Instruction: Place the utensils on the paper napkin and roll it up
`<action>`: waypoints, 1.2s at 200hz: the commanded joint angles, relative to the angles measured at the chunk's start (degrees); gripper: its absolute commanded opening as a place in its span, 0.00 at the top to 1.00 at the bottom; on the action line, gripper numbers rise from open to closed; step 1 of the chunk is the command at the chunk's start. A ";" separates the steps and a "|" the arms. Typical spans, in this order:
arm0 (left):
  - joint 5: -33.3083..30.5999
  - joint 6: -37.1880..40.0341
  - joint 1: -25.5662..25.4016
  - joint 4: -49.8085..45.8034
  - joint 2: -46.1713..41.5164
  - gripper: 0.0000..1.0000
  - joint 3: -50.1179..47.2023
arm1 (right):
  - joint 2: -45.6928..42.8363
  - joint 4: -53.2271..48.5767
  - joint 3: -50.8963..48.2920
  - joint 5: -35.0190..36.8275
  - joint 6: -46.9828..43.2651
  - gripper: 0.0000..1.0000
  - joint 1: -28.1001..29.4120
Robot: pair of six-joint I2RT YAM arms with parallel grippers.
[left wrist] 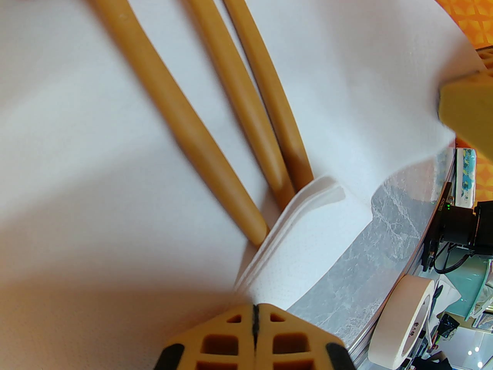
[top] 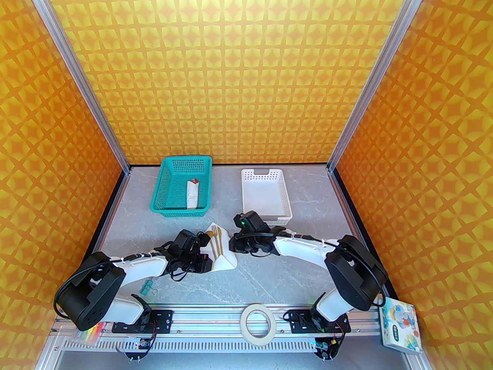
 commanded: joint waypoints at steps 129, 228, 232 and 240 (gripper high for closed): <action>-1.47 0.57 0.36 -1.74 -1.44 1.00 0.09 | 8.07 12.35 4.11 -5.13 9.85 0.89 4.72; -1.49 0.65 0.35 -1.90 -1.96 1.00 -0.02 | 12.67 17.83 4.50 -5.84 12.05 0.90 5.79; -1.50 0.67 0.34 -1.93 -1.97 1.00 -0.01 | 12.80 18.18 4.36 -5.87 12.15 0.90 5.87; -1.46 0.64 0.34 -1.87 -2.06 1.00 -0.03 | 13.20 18.88 4.18 -6.01 12.40 0.90 5.84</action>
